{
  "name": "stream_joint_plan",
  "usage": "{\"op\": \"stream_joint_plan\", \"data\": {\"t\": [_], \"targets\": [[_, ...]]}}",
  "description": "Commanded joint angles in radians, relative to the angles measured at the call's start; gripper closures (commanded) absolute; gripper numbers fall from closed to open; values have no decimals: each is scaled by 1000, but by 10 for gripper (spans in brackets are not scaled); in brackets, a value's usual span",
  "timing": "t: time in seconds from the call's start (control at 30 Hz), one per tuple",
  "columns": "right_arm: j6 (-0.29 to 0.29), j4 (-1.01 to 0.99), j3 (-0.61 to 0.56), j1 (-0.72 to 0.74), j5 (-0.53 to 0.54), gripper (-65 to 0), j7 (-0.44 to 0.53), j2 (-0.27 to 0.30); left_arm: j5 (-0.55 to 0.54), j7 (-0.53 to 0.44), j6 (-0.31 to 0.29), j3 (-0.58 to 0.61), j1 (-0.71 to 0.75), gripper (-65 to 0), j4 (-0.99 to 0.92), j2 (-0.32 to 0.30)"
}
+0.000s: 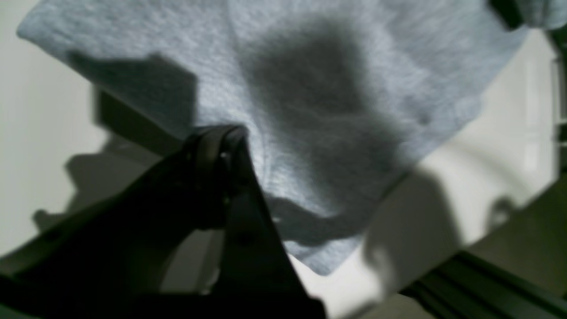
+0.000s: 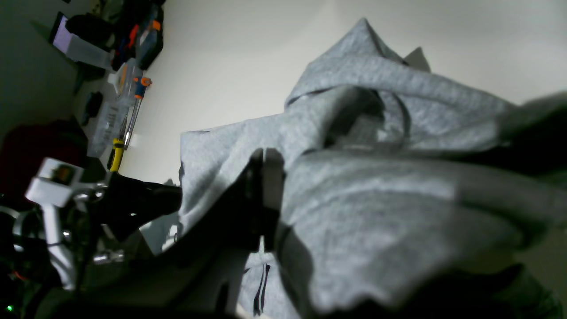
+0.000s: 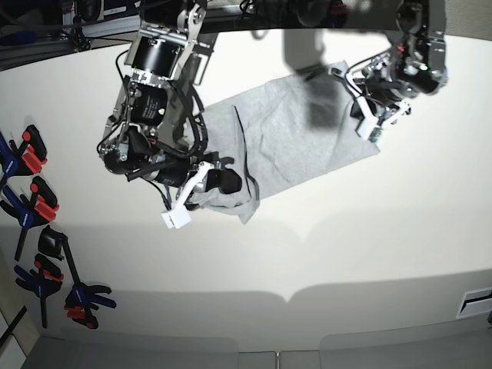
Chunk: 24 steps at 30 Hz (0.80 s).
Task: Fold the T-shirt properly
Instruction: 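Fold the shirt end held by the right gripper over toward the left gripper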
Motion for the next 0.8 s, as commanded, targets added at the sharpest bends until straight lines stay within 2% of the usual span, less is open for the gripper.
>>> {"op": "stream_joint_plan", "data": {"t": [0.0, 0.13, 0.23, 0.37, 0.5, 0.77], "targets": [[18, 20, -3, 27, 43, 0, 19, -12, -6, -27, 4, 19, -8, -363, 15, -5], [18, 20, -30, 27, 59, 0, 19, -34, 24, -69, 51, 77, -11, -363, 15, -5], [18, 20, -74, 27, 56, 0, 19, -40, 50, -80, 63, 81, -11, -363, 15, -6], [18, 21, -148, 27, 56, 0, 19, -55, 90, -80, 66, 81, -11, -363, 15, -6], [18, 21, -198, 27, 50, 0, 19, -110, 90, -92, 66, 81, -10, -363, 15, -6], [17, 21, -319, 25, 23, 0, 19, -110, 90, -110, 78, 81, -11, -363, 14, -6]]}}
